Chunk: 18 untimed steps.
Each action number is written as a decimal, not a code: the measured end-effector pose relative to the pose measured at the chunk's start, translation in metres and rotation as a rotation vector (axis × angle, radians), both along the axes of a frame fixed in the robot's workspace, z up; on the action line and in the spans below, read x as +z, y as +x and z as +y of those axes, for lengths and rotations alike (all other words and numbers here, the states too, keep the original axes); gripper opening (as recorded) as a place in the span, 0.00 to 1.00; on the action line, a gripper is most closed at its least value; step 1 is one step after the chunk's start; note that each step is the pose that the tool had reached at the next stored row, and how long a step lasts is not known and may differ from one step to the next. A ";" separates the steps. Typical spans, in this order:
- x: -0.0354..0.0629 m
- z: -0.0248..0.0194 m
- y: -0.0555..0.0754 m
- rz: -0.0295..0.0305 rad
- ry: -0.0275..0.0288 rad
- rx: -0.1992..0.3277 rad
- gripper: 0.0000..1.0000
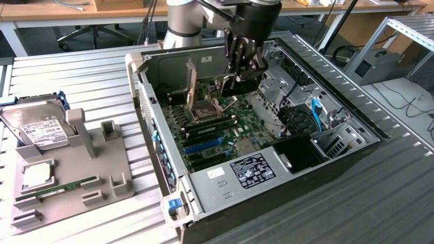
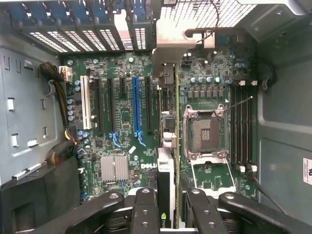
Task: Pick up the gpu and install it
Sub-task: 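Insert the gpu into the slot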
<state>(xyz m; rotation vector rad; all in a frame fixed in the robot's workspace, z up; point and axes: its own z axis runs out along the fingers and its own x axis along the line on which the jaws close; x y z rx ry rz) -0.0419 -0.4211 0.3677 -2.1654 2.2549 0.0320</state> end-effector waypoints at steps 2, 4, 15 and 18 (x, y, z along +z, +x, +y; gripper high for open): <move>-0.0013 0.0000 0.000 0.0000 0.0000 0.000 0.27; -0.0027 0.0000 0.000 0.0000 -0.0001 0.000 0.27; -0.0111 0.0000 -0.001 0.0001 -0.0001 0.000 0.27; -0.0117 -0.0002 -0.001 0.0000 -0.0001 0.000 0.27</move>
